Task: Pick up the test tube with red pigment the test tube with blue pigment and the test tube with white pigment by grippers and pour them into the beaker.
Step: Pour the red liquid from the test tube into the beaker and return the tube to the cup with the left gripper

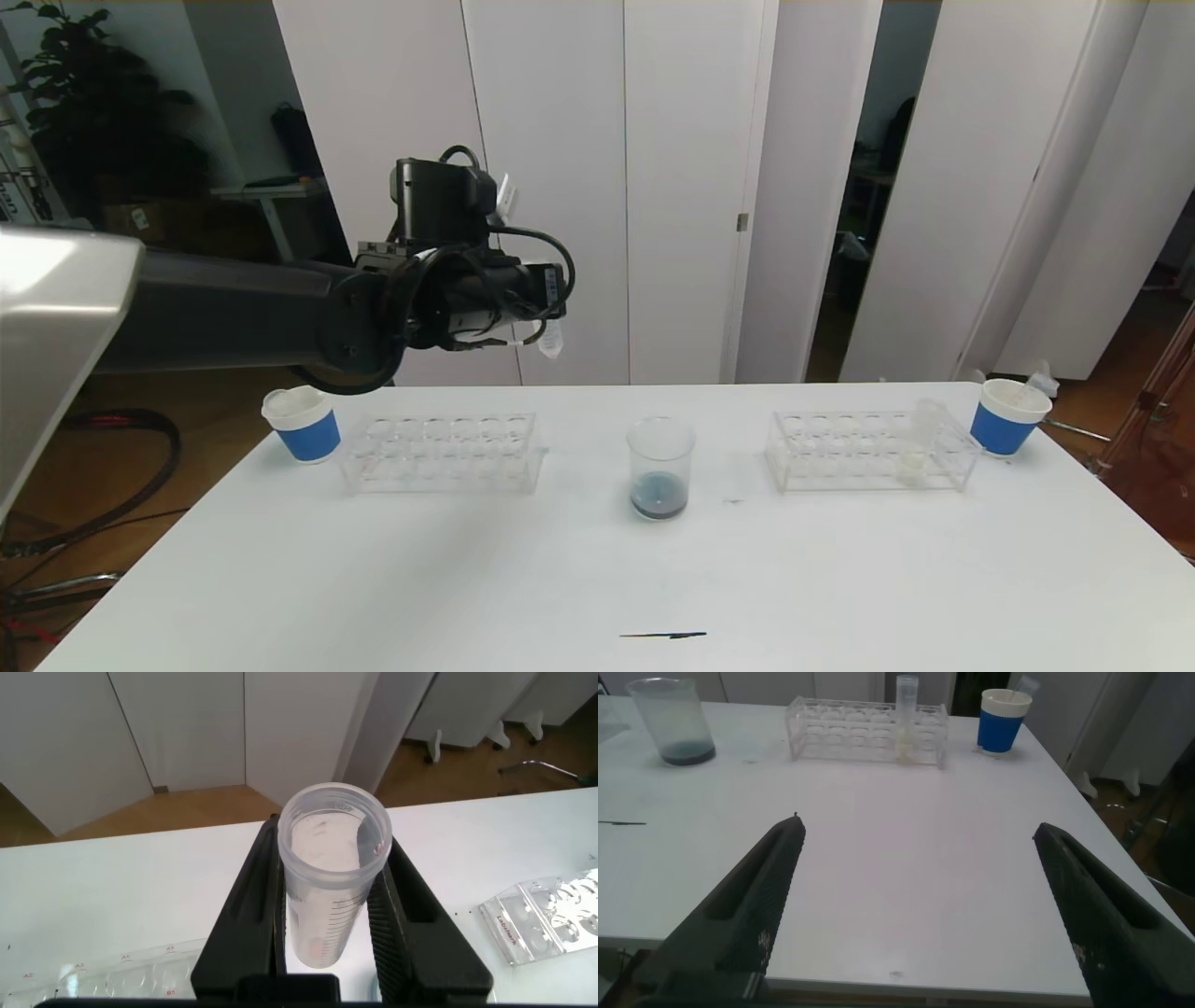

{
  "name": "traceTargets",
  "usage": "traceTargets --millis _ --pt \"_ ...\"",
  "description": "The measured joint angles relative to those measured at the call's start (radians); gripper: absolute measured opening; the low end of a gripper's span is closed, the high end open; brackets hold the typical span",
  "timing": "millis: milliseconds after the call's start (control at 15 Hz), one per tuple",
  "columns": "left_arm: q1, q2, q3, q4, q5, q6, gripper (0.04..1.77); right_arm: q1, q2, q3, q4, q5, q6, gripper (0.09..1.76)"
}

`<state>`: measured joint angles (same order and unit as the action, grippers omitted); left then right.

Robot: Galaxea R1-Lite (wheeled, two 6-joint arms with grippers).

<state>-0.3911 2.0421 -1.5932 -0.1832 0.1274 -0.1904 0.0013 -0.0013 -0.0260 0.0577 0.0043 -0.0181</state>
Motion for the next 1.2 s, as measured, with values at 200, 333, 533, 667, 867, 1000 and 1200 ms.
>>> traceTargets --millis 200,333,533,667,867,1000,1200 --pt "0.017 -0.037 0.050 0.008 0.113 0.007 0.58 0.000 0.000 0.000 0.000 0.000 0.000 1.75" --pt "0.038 -0.044 0.094 -0.030 0.194 0.046 0.58 0.000 0.000 0.000 0.000 0.000 0.000 1.75" --pt "0.127 -0.042 0.163 -0.185 0.289 0.124 0.58 0.000 0.000 0.000 0.000 0.000 0.000 1.75" --pt "0.196 -0.039 0.184 -0.289 0.320 0.132 0.58 0.000 0.000 0.000 0.000 0.000 0.000 1.75" --pt "0.317 -0.011 0.194 -0.474 0.356 0.197 0.58 0.000 0.000 0.000 0.000 0.000 0.000 1.75" --pt "0.393 0.036 0.195 -0.579 0.373 0.274 0.58 -0.001 0.000 0.000 0.000 0.000 0.000 1.75" --pt "0.482 0.114 0.186 -0.621 0.363 0.299 0.58 0.000 0.000 0.000 0.000 0.000 0.000 1.75"
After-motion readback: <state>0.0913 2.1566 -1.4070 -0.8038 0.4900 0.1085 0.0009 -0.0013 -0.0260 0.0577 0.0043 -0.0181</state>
